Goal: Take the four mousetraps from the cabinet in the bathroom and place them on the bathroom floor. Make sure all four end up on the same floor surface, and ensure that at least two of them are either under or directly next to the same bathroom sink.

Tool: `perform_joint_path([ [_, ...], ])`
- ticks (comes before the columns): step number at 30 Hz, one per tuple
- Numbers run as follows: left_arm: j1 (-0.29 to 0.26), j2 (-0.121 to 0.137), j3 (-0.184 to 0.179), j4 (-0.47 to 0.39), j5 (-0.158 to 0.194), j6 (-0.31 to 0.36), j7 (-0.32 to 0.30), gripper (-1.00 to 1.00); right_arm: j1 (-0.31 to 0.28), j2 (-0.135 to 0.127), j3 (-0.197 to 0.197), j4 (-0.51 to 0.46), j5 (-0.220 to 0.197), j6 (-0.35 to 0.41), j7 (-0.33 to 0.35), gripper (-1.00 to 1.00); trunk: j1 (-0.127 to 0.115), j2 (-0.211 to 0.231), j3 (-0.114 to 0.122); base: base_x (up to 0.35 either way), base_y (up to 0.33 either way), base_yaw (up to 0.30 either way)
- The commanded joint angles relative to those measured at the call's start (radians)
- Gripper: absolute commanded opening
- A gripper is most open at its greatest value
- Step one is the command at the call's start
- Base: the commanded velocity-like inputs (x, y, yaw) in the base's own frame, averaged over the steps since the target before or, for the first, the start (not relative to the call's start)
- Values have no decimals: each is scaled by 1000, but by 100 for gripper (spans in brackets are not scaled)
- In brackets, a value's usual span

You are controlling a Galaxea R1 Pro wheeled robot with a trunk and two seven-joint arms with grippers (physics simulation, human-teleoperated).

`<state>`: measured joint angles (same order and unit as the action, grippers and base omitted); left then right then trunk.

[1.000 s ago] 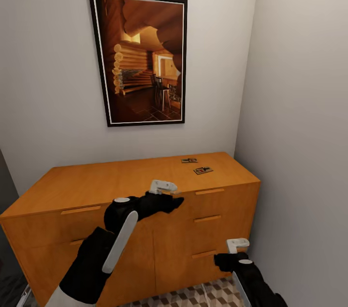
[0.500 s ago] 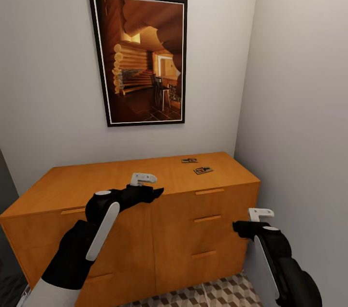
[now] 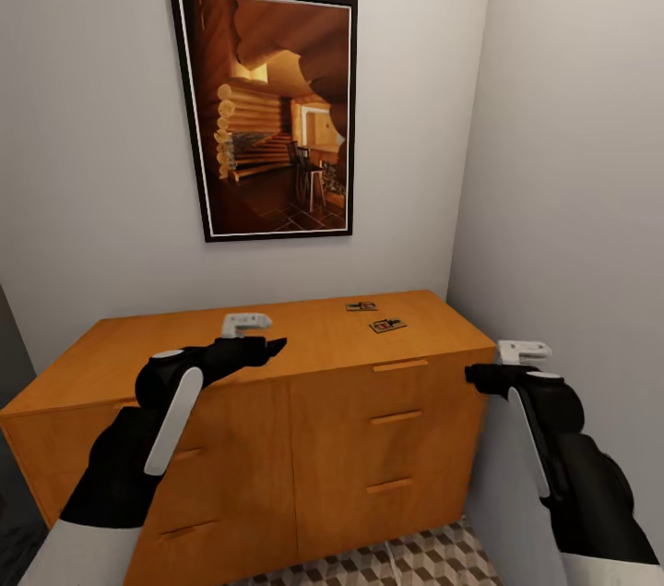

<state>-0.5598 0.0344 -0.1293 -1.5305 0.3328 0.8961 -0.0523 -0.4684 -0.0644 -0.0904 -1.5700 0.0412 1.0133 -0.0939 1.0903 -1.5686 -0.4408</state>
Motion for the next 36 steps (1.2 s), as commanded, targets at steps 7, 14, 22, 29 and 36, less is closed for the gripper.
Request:
perform_joint_path([
  [7, -3, 25, 5, 1, -3, 6, -8, 100, -94, 0, 1, 0, 8, 34, -1, 100, 0, -1, -1, 0, 0, 0],
  [14, -3, 33, 5, 0, -5, 24, -6, 100, -207, 8, 5, 4, -4, 34, -1, 100, 0, -1, -1, 0, 0, 0],
  [22, -3, 24, -2, -1, -103, 35, 12, 100, -317, 58, 9, 59, -3, 34, -4, 100, 0, -1, -1, 0, 0, 0],
  [29, -3, 11, -5, -1, -184, 35, 17, 100, -361, 126, 10, 140, 3, 34, -8, 100, 0, -1, -1, 0, 0, 0],
  [36, -3, 7, -6, 2, -195, 25, 13, 100, -369, 144, 11, 169, 3, 34, -9, 100, 0, -1, -1, 58, 0, 0],
])
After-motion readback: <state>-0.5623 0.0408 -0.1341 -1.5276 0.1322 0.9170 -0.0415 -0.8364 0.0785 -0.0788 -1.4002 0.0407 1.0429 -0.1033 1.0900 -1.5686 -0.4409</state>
